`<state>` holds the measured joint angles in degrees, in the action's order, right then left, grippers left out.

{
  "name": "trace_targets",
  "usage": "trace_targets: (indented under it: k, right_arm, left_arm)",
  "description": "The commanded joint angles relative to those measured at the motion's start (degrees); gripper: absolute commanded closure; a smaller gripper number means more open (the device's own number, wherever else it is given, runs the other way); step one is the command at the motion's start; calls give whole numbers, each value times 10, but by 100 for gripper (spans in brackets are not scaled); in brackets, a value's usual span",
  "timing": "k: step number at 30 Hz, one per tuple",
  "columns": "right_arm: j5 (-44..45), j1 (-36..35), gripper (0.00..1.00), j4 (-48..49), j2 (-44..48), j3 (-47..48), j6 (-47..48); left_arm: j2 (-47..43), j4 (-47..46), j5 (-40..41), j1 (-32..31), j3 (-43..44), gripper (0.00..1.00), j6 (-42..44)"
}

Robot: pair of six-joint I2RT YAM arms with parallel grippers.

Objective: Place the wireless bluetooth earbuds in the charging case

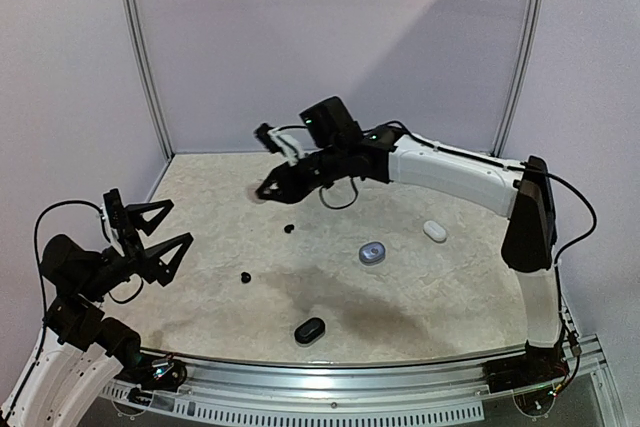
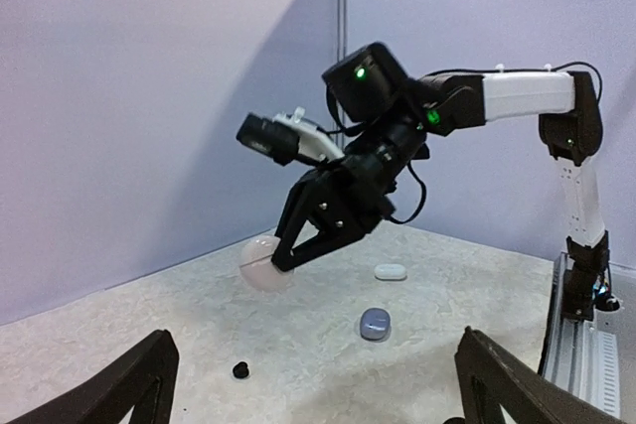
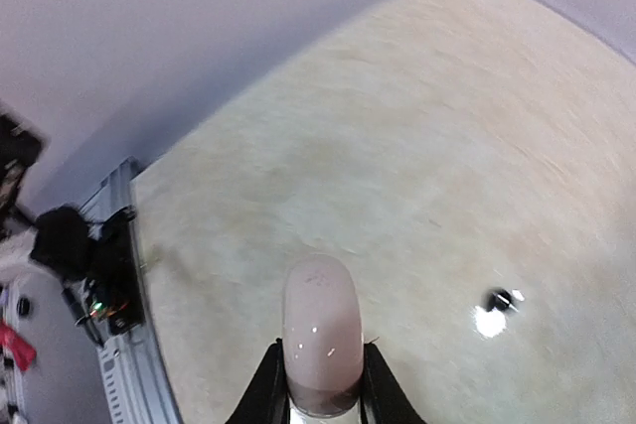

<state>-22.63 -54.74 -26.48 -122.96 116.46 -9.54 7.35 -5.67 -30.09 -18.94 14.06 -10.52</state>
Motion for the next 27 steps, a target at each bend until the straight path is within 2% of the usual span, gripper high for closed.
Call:
trace_targets:
  k: [1, 8, 13, 19, 21, 27]
  right_arm:
    - [27, 108, 100, -105, 7, -65, -140]
    - [-67, 209, 100, -164, -14, -151, -131]
    - [-86, 255, 100, -247, -51, -138, -69]
    - [-84, 287, 96, -285, -85, -127, -36]
    - [-73, 290, 92, -294, -94, -115, -28]
    - [-25, 296, 61, -336, -126, -72, -7]
  left_arm:
    - [-8, 14, 32, 6, 3, 1, 5]
    - [-9, 13, 11, 7, 2, 1, 9]
    - [-12, 13, 4, 7, 2, 1, 10]
    - [-16, 14, 1, 7, 2, 1, 11]
    - [-16, 14, 1, 7, 2, 1, 11]
    - [-19, 14, -1, 7, 2, 1, 11]
